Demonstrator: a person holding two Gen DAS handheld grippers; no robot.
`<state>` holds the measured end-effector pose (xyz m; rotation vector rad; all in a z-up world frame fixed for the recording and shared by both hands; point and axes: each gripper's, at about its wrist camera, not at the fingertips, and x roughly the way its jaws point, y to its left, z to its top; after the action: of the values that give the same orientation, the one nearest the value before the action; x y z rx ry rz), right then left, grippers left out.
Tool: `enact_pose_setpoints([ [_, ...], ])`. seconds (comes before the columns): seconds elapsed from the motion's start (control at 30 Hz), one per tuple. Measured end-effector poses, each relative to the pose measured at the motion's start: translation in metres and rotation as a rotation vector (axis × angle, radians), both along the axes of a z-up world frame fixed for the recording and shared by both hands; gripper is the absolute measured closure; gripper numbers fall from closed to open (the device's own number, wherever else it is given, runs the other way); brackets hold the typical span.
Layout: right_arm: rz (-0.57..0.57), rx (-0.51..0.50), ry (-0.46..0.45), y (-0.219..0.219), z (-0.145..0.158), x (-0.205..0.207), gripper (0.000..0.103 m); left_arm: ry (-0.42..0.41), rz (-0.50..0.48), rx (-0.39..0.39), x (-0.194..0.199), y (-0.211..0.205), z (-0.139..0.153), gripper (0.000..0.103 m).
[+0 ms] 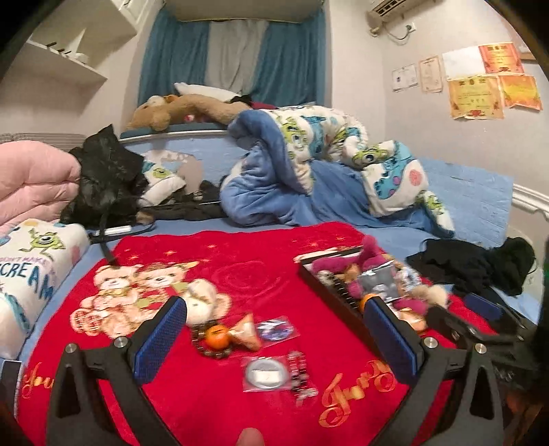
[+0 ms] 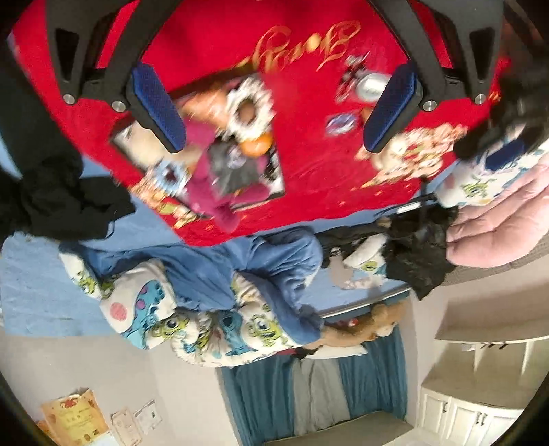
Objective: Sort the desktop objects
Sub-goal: 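Withdraw both open tools from the tray back over the loose items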
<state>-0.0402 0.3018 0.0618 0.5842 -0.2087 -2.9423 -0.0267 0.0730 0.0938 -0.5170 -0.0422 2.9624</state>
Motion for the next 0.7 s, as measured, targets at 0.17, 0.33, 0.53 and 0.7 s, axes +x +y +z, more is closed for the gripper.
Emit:
enact_pose_setpoints([
  [0.17,0.045,0.049,0.002,-0.023,-0.007,0.004,0.0,-0.024,0.074,-0.03,-0.01,-0.02,-0.009,0.0],
  [0.33,0.076,0.015,0.015,-0.033,-0.008,0.002,0.0,-0.067,0.09,-0.025,-0.017,-0.038,-0.02,0.0],
  [0.53,0.076,-0.026,-0.024,-0.042,-0.015,-0.014,0.0,-0.116,0.078,-0.012,-0.027,-0.048,-0.032,0.0],
  [0.7,0.075,-0.014,-0.069,-0.053,-0.026,-0.032,0.0,-0.167,0.083,-0.025,-0.04,-0.046,-0.045,0.0],
])
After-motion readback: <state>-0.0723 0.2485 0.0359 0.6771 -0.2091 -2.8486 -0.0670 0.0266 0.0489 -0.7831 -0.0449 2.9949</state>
